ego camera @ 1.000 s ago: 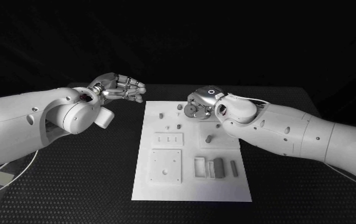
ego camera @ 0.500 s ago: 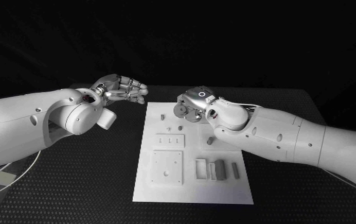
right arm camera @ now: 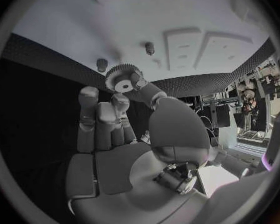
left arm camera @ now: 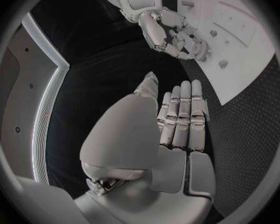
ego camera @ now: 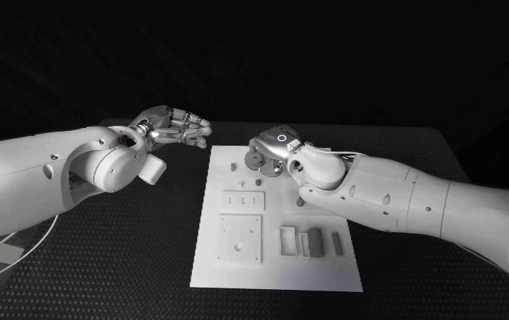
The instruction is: Assemble the parts on the task board
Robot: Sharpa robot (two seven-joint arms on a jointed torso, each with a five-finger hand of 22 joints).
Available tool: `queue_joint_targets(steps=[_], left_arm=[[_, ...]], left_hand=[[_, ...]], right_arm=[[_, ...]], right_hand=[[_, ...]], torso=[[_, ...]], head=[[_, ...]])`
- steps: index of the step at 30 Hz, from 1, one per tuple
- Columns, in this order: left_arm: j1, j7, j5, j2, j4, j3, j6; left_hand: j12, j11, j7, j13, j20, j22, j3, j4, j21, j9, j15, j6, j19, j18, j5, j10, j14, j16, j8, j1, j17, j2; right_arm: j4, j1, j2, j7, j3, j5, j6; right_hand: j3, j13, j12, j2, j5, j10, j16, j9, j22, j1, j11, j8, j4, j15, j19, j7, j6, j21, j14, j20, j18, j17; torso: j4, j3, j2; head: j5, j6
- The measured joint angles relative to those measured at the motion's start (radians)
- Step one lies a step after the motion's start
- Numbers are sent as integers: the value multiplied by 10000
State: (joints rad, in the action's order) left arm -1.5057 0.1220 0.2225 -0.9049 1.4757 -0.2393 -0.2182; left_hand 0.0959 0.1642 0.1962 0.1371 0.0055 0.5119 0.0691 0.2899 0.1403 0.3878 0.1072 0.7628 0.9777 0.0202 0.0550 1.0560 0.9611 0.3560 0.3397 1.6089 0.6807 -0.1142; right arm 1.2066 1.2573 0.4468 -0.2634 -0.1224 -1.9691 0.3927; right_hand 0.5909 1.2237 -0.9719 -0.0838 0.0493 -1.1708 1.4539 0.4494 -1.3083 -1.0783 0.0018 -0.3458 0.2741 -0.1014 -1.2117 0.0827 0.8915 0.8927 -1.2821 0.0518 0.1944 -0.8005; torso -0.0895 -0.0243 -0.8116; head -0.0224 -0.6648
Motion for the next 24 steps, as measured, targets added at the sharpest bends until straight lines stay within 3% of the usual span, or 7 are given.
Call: queue_joint_targets(steps=[12,24], left_arm=[[0,1,10,-8,14,4,-4],[0,1,17,-6,42,6,-5]], left_hand=[[-35,0,0,8,0,-1,0,0,0,-1,0,0,0,-1,0,0,0,0,0,0,11,0],[-34,0,0,6,0,7,0,0,0,-2,0,0,0,0,0,0,0,0,0,0,10,0]], right_arm=[[-408,-22,-225,-18,-112,-144,-11],[-473,-29,-280,-20,-116,-178,-31]], right_hand=[[0,-11,0,-92,0,-1,0,2,-1,92,-1,35,0,2,-1,-1,68,0,0,-3,0,-9],[1,-34,0,-105,-1,-3,0,3,0,104,0,41,-1,5,-16,-5,133,0,1,-20,0,-18]], torso=[[8,-1,0],[22,12,0]], head=[[27,-30],[45,-47]])
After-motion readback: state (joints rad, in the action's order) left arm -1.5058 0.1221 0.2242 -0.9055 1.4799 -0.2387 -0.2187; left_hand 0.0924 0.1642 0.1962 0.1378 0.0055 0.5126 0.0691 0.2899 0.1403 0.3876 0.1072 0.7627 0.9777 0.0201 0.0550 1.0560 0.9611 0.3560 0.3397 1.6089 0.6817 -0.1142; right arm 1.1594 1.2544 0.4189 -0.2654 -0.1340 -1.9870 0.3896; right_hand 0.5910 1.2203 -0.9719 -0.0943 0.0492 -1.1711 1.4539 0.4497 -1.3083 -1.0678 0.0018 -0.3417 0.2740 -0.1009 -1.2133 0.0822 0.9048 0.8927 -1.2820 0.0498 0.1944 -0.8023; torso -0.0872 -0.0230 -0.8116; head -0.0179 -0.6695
